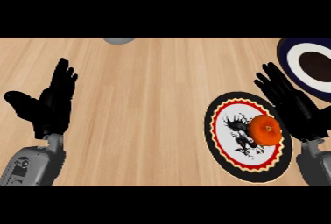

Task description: Pick the squash from the plate and place it in the plate

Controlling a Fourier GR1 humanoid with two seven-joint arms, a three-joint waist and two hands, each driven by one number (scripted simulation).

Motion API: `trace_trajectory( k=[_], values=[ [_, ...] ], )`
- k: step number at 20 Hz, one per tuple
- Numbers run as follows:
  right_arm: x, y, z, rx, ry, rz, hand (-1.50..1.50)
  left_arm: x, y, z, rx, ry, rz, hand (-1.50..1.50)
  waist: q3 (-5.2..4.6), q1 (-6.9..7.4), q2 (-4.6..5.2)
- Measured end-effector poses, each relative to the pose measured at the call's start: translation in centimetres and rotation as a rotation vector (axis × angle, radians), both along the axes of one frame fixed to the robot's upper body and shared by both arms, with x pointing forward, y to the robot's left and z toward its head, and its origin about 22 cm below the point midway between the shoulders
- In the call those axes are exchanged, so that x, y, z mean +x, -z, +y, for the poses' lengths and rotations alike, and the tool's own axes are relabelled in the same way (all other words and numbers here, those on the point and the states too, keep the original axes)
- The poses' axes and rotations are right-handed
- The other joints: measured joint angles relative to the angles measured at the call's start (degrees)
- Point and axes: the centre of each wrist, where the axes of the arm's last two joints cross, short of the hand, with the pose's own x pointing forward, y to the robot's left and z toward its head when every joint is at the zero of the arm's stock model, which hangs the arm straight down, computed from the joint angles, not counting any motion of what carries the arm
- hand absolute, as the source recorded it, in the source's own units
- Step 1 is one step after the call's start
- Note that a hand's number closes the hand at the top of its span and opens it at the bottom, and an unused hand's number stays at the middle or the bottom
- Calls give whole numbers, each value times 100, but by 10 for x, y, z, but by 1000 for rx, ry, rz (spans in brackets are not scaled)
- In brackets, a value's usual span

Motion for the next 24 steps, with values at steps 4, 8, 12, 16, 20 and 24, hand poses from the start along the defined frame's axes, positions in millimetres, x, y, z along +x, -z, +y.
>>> trace_trajectory(
  k=[4, 8, 12, 16, 20, 24],
  values=[
    [16, -13, 2, 10, -239, -44, 150, 0, 8, 0, 47, 48, 39, 0, -93, 161, -16],
    [27, -68, 7, -179, -495, -249, -150, -4, 21, 2, 79, 95, 104, 0, -150, 313, -94],
    [39, -48, -39, -115, -509, -325, -150, -7, 29, 10, 87, 142, 149, 0, -142, 308, -14],
    [42, -32, -69, -138, -621, -337, -150, -8, 37, 18, 86, 162, 165, 0, -136, 320, 26],
    [43, -44, -78, -299, -660, -359, -150, -7, 40, 21, 85, 176, 178, 0, -132, 304, 14],
    [44, -46, -80, -454, -681, -378, -150, -5, 44, 25, 84, 180, 181, 0, -136, 299, 6]
  ],
)
